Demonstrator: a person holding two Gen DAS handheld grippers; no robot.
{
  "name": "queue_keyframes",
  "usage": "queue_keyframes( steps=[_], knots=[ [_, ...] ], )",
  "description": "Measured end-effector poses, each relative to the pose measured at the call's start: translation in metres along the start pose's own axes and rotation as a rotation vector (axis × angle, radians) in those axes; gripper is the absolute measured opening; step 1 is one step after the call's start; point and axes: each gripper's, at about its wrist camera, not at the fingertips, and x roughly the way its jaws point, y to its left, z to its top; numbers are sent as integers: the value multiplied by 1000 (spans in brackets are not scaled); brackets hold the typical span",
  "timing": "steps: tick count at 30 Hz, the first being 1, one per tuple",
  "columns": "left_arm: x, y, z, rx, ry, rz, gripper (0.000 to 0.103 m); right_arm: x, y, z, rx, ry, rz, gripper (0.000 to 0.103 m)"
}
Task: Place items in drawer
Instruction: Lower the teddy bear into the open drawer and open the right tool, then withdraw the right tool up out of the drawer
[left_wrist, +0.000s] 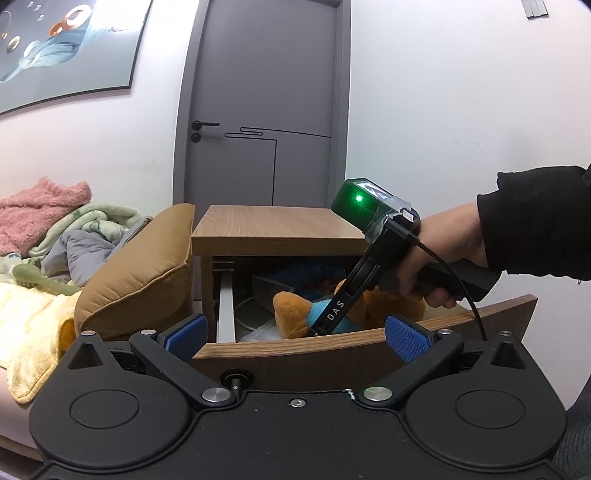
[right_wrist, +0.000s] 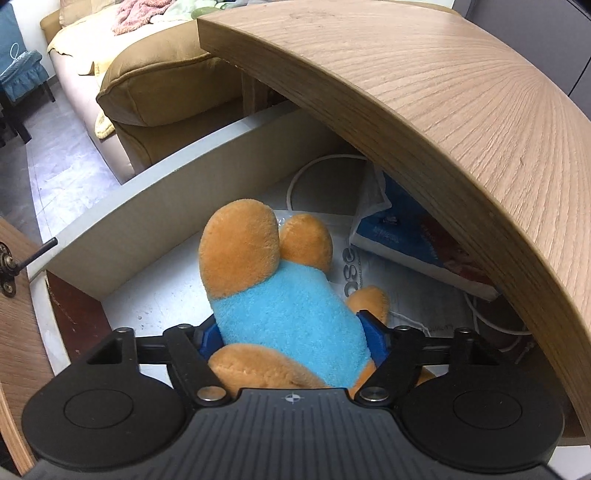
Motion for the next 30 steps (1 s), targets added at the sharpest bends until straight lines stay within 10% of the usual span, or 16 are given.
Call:
queue_keyframes(
  steps=[15, 30],
  knots=[
    [0, 0, -3, 11, 2, 7, 102, -98, 14, -17, 109, -144, -67, 103],
    [-6, -6, 0, 14, -35, 43, 102, -205, 22, -81, 311, -552, -297, 103]
  ],
)
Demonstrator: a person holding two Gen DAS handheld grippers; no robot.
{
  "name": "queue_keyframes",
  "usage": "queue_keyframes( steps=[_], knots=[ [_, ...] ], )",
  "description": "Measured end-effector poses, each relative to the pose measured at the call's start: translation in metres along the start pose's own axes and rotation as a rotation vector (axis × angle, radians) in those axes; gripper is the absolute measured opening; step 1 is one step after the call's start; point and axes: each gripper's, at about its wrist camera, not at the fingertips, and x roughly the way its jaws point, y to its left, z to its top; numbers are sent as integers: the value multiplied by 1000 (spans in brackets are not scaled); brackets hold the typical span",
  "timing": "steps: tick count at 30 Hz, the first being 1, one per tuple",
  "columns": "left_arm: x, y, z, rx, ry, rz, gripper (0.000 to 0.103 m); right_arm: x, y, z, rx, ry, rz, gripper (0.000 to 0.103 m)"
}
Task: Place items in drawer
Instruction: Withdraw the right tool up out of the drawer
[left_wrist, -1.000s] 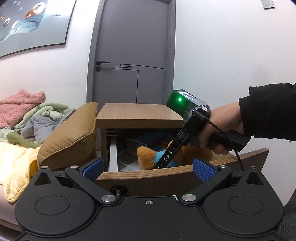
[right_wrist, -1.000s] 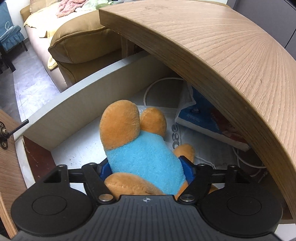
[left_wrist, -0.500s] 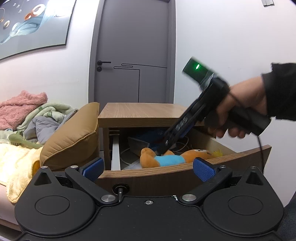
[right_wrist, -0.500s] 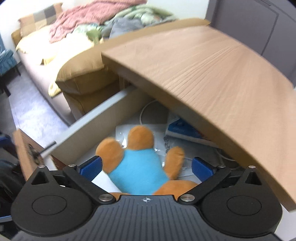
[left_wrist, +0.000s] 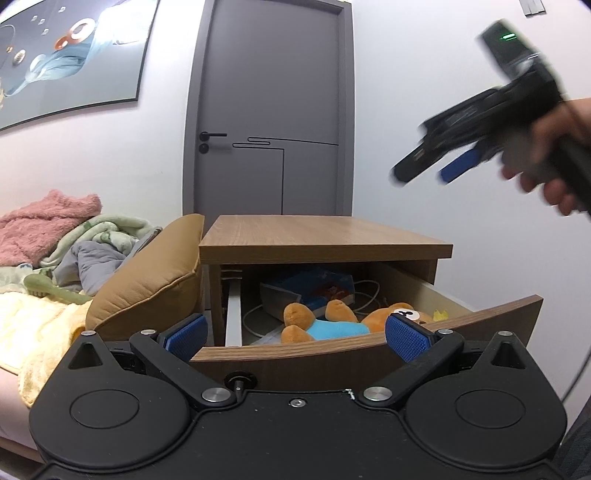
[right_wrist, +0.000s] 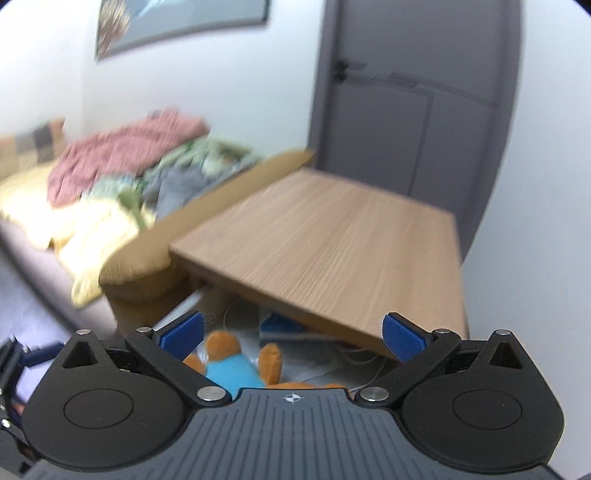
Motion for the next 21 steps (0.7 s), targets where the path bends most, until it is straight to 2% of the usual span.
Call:
queue_keyframes(
  steps=[7, 16, 21],
  knots=[
    [-8, 3, 0, -15, -16, 6, 102, -51, -2, -37, 81, -212, -57, 103],
    [-13, 4, 0, -21, -36, 9, 102, -66, 9, -100, 133, -368, -79, 103],
    [-11, 2, 1, -27, -42, 15, 102, -60, 14, -136, 108, -460, -138, 103]
  ],
)
